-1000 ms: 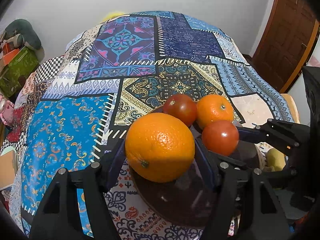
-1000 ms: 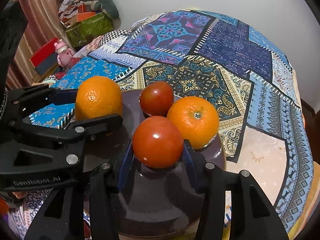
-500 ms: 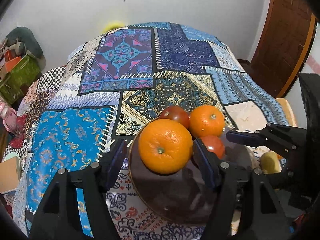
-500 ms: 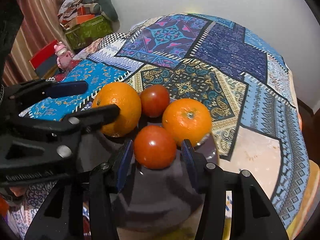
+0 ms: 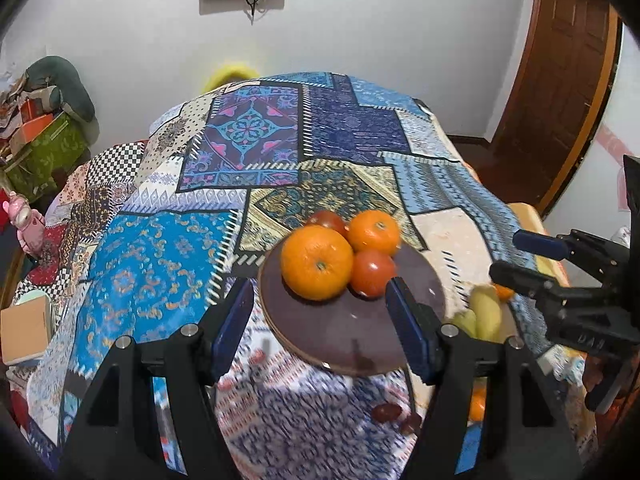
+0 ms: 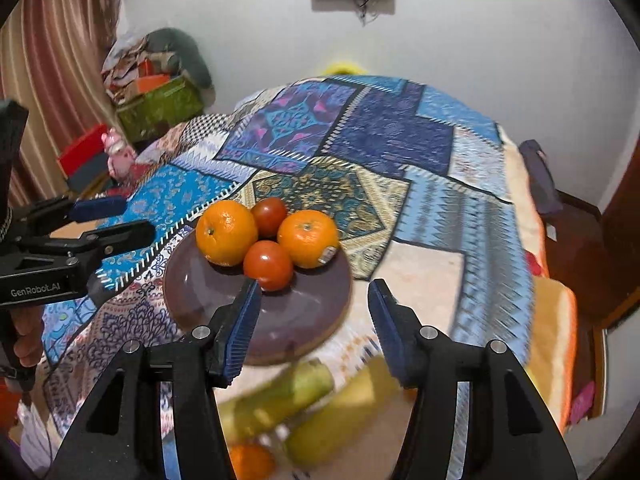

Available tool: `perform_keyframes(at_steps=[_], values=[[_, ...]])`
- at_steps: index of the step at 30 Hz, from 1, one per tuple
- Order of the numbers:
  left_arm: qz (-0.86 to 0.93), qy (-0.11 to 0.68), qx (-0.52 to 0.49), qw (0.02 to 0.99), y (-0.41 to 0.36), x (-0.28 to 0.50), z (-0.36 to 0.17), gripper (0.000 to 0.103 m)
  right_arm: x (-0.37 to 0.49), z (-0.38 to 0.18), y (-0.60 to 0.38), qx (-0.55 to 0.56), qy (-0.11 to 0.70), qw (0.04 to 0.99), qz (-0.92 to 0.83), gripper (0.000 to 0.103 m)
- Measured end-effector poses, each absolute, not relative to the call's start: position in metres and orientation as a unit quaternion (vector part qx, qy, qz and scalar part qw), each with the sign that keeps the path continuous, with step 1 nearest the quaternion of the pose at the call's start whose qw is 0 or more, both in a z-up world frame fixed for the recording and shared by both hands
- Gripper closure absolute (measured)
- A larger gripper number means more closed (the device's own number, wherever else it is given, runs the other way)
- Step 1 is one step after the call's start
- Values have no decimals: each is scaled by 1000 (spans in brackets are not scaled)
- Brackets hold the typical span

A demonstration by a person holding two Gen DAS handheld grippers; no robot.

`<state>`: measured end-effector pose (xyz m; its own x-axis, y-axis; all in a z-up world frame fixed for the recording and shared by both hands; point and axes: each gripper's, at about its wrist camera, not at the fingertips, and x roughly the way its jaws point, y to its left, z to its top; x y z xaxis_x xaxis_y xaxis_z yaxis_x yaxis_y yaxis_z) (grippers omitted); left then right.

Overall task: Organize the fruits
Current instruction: 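Grasp the green cylindrical vegetable with the left tool while the right tool grasps the yellow one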

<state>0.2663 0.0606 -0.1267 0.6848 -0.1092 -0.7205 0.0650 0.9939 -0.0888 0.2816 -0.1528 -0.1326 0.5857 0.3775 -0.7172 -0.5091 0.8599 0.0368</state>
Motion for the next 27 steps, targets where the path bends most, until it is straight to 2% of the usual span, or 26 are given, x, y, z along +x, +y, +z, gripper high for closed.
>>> perform_keyframes(at_steps=[5,14,25,27], values=[[-61,404,-28,912,45,244,-132,35,264,-139,-175,-86,388,889,227,48],[-82,445,-20,891,18,223,-166,35,257,-193,-188,-91,452,864,200,48],[-99,465,-29,879,2,231,-183,35,271,-216,-183,-47,481,849,212,47],[-106,468,-27,877,-5,233,-185,35,270,-218,-188,-31,486,846,219,50]])
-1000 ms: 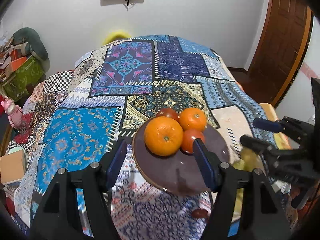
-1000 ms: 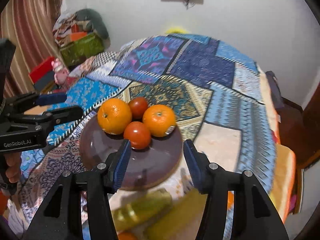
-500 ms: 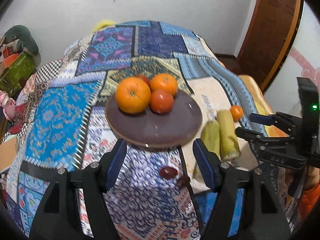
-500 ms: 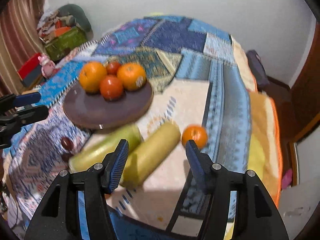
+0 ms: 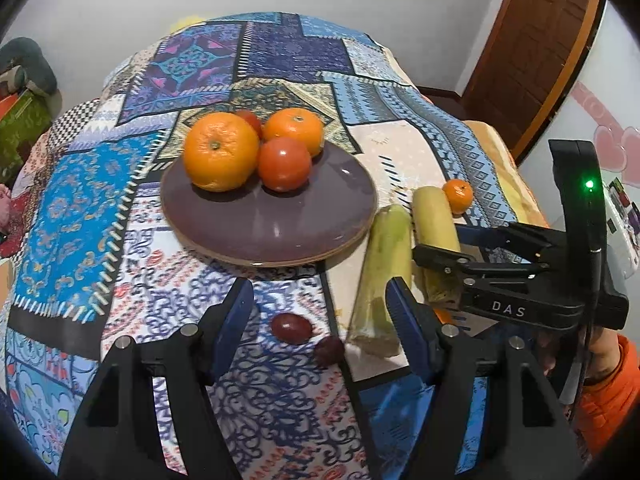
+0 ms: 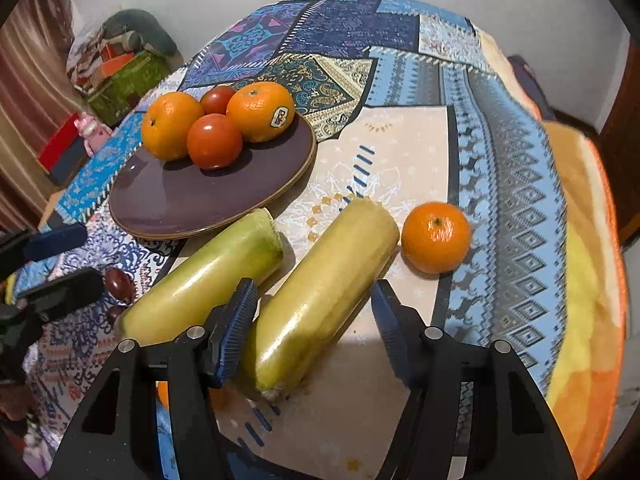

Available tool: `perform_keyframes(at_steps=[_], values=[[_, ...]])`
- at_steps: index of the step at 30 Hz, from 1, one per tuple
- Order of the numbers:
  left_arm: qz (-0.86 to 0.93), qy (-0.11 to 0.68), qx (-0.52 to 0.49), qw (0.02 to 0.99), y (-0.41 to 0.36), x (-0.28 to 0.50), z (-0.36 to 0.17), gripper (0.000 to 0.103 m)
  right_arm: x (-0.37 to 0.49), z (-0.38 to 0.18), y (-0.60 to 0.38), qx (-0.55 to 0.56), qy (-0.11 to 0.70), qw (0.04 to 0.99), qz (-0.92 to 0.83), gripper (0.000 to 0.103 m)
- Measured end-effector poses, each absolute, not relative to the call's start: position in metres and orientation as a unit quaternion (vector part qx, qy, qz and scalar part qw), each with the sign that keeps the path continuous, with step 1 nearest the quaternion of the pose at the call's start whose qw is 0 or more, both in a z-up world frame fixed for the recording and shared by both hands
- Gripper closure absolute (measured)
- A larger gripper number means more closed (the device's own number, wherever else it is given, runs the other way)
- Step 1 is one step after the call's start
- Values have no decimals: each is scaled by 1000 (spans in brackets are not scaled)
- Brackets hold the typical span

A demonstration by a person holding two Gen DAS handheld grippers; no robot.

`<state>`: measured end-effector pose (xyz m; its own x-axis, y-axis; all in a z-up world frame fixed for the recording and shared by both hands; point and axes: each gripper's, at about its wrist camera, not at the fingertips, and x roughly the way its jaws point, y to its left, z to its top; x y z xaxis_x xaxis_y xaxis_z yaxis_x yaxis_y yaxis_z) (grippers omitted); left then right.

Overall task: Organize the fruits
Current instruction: 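Grasp the green cylindrical vegetable with the left tool while the right tool grasps the yellow one, then carry both cylindrical vegetables and lower them onto the purple plate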

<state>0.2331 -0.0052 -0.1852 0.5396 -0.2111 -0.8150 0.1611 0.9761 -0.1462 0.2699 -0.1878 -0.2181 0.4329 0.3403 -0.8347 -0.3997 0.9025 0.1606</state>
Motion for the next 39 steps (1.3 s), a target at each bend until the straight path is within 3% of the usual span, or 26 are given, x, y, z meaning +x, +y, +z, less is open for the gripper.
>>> perform_keyframes(at_steps=[5,9,27,39], values=[[-124,475,-20,871,-23,241,-190,35,261,-218,-193,-29,484,843,233,64],[-133,490,-8,862,-38,253,-198,51,252,-219,-197,-47,483,842,235,71],[-154,528,-16,835,-62,275,-225,66,252,-221,-199,-63,478,845,232,69],[-143,531,-12,835,-47,241,-219,66,224,-217,-215,-58,486,837,245,71]])
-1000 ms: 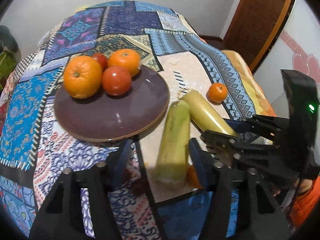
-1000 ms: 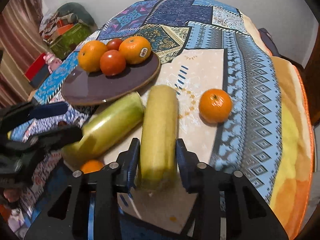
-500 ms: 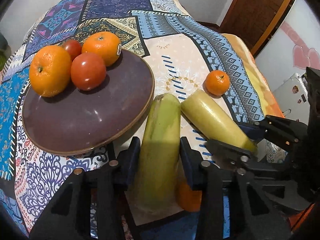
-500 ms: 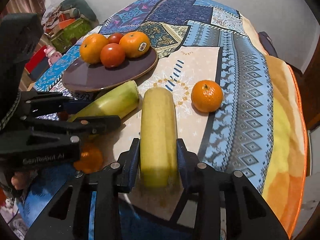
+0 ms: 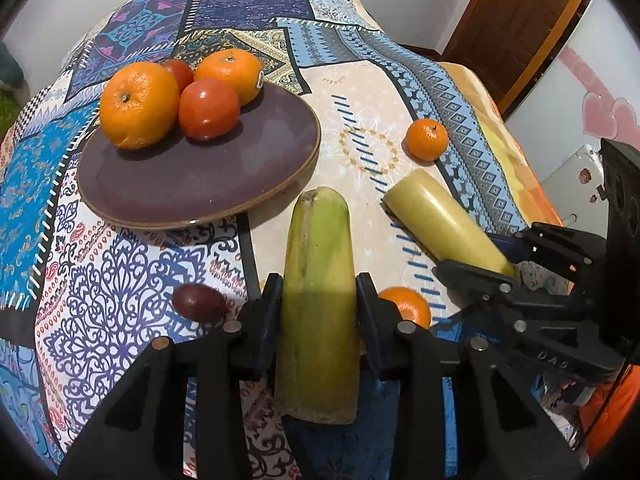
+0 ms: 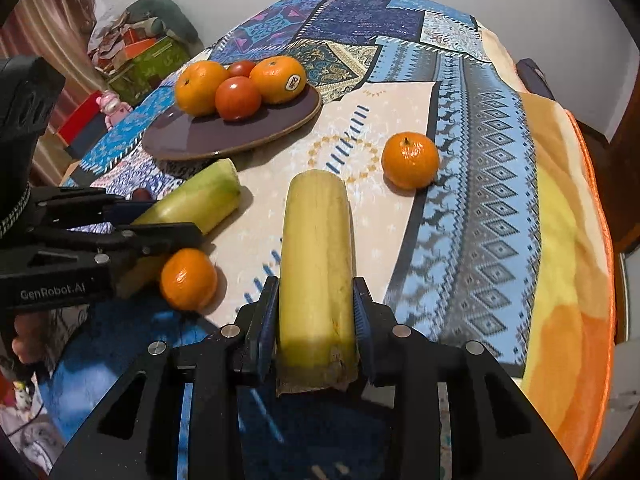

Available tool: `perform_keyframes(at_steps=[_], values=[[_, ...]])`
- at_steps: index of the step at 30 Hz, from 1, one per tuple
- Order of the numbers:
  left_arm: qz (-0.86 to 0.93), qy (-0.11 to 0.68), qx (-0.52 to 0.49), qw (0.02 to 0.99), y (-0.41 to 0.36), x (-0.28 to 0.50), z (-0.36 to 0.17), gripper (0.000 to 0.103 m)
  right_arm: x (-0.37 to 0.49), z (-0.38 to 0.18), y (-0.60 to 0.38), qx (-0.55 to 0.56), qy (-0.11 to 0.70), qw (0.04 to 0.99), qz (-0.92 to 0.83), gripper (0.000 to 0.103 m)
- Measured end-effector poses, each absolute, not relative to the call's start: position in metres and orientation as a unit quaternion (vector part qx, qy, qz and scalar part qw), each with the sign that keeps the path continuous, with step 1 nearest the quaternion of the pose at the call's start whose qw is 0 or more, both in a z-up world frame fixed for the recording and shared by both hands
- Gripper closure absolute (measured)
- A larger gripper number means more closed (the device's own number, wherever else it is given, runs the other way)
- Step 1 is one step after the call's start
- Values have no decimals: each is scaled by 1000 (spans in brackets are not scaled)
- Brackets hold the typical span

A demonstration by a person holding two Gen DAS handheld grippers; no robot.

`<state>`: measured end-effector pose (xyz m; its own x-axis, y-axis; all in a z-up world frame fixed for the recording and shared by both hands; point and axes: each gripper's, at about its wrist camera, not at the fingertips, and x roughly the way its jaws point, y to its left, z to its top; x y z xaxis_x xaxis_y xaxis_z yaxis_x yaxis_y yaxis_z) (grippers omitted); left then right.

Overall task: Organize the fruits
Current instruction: 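Carry both cylindrical vegetables and lower them onto the purple plate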

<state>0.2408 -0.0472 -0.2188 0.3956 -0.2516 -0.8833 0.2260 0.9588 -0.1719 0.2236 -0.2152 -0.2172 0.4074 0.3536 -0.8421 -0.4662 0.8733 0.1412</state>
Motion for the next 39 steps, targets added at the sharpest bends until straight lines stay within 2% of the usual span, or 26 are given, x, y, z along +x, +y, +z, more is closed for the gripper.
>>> perform_keyframes(at_steps=[12,17,29,39], values=[[-136,527,-15,838,-51,253,-228,66,236,-223,-200,-61,473,849,229,70],[-132,523,-13,842,-51,249,-223,67,238,-219,-209,-29,478,846,236,70],[-108,473,-44,873,-13,233,-180,67,242,-193,-190,-27,451,856,253,71],[-76,448,-60,889,25,255,-158,67,270,-177,-159,-30,438,857,268,71]])
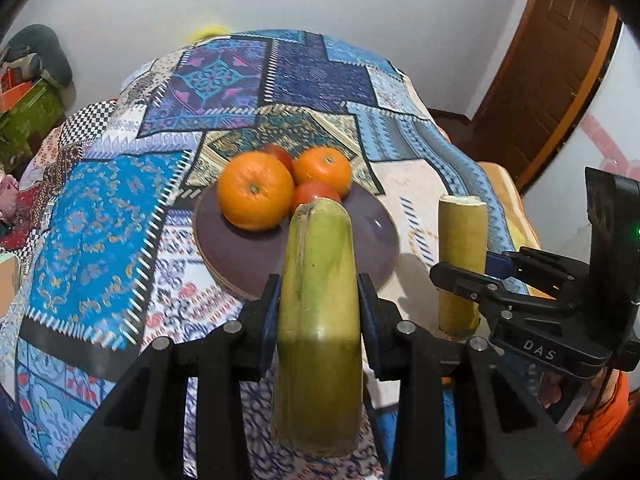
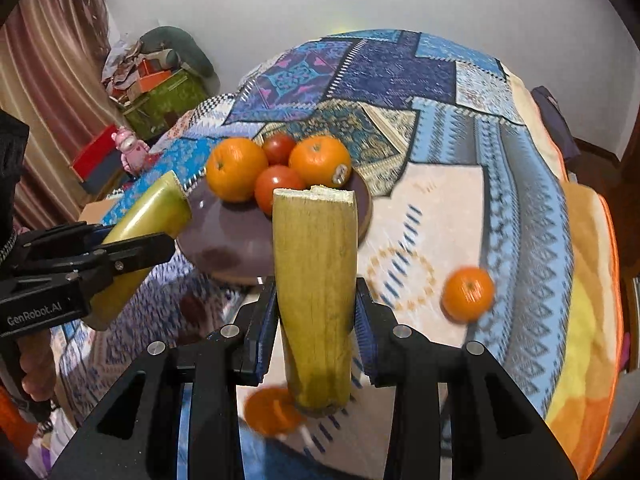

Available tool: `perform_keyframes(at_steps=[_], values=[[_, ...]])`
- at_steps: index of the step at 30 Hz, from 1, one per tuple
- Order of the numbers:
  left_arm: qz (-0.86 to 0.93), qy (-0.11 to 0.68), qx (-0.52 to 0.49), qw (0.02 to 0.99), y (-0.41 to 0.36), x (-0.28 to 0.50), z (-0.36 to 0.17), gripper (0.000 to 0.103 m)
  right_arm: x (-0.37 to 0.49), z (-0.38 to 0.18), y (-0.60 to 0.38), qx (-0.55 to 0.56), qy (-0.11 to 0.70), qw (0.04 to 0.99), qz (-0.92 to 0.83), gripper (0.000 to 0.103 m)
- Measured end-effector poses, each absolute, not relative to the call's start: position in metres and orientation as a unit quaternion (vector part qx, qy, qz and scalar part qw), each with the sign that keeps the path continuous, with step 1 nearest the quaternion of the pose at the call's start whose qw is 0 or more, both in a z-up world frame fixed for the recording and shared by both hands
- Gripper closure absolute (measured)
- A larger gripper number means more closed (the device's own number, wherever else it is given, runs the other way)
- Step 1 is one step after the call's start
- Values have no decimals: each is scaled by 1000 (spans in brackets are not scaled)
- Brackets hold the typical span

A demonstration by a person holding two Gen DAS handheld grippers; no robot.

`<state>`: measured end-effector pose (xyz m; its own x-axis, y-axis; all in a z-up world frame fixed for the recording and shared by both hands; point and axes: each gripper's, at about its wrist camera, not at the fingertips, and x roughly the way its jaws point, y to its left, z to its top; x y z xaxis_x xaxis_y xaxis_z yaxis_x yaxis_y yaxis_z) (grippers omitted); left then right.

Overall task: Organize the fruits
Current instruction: 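Carry both cylindrical vegetables and lower them onto the purple plate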

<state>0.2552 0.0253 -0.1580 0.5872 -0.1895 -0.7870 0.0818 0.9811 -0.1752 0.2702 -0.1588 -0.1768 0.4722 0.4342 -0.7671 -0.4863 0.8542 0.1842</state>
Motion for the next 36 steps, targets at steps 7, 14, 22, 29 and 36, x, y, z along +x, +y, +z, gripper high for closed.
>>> perform_keyframes(at_steps=[7,14,22,29,36], values=[[-84,459,-45,883,27,282,-168,67,297,-177,-137,-17,448,851,273,71],[-82,467,-43,879,28,302,-181,67,315,-185,-126,-8,467,846,258,71],[-92,469,-26,878,24,312,-188,67,326,-197,-123,-8,491,836,243,71],[-90,478,-29,873,29,313,-196,67,327,-206,-123,-14,509,827,239,71],[-85,481,-11,872,24,313,-197,67,326,-202,-124,-14,515,819,253,66]])
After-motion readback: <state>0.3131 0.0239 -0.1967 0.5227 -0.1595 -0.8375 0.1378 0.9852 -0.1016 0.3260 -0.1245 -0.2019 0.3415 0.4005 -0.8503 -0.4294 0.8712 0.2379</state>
